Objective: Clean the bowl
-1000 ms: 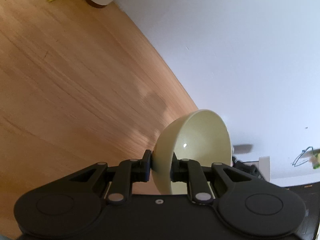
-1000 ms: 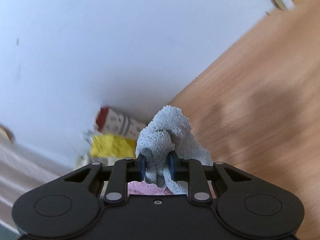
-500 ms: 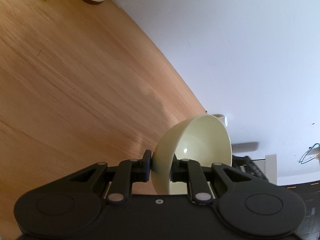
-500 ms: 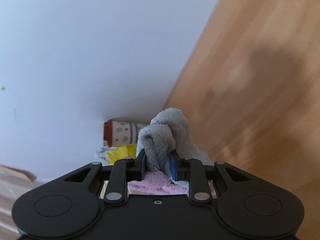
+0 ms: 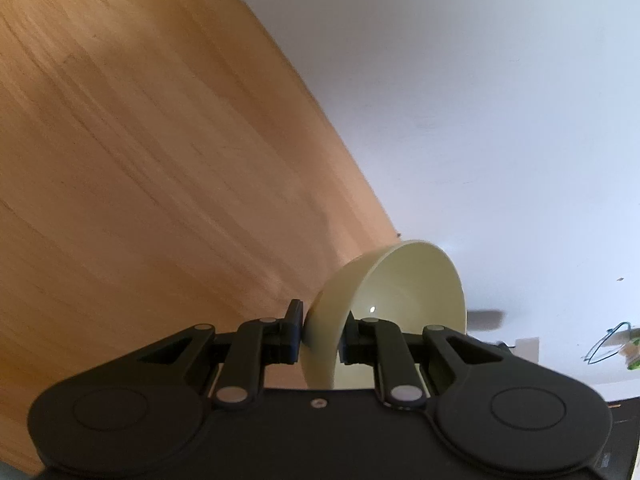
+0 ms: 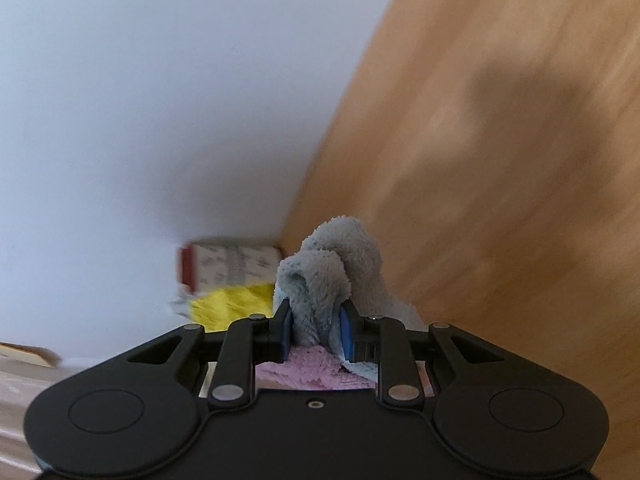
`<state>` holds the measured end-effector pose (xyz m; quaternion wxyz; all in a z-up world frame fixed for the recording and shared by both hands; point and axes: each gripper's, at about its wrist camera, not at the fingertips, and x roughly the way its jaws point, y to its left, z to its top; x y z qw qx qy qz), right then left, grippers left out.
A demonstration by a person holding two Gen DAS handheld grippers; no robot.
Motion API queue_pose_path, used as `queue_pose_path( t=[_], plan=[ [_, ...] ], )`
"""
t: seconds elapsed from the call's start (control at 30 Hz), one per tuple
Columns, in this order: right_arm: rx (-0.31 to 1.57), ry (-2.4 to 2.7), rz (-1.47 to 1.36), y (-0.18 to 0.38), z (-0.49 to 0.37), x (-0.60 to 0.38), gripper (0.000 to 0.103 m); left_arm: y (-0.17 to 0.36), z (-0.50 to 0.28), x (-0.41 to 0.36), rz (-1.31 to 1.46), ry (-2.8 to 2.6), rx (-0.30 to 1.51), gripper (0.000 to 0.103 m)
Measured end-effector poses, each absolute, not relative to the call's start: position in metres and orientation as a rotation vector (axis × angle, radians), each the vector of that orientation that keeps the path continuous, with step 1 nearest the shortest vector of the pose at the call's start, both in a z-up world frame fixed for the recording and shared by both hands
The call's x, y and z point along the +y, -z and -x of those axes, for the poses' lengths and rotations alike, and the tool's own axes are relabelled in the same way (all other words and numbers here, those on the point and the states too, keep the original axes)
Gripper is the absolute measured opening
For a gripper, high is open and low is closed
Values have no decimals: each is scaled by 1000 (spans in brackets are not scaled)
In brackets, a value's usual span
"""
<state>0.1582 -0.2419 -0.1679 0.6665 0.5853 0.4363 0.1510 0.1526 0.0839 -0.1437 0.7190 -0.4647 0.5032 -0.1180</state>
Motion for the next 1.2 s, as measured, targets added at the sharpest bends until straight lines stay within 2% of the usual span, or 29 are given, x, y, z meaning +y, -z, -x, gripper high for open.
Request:
queue_pose_path(
  t=[0.13, 0.33, 0.8, 1.03, 1.2],
  plan=[
    [911, -319, -1390, 150, -142, -267, 28, 141, -152, 69, 1067, 254, 1087, 15],
    [910, -306, -1415, 147, -131, -275, 28, 135, -153, 54, 1002, 285, 1030, 15],
    [1056, -238, -1359, 192, -143, -266, 29, 140, -152, 43, 961, 264, 1071, 15],
    [984, -363, -1287, 165, -155, -288, 30, 145, -152, 39, 846, 284, 1140, 15],
    [1046, -413, -1216, 170, -159, -288, 30, 154, -151, 34, 789, 300, 1182, 15]
  ],
)
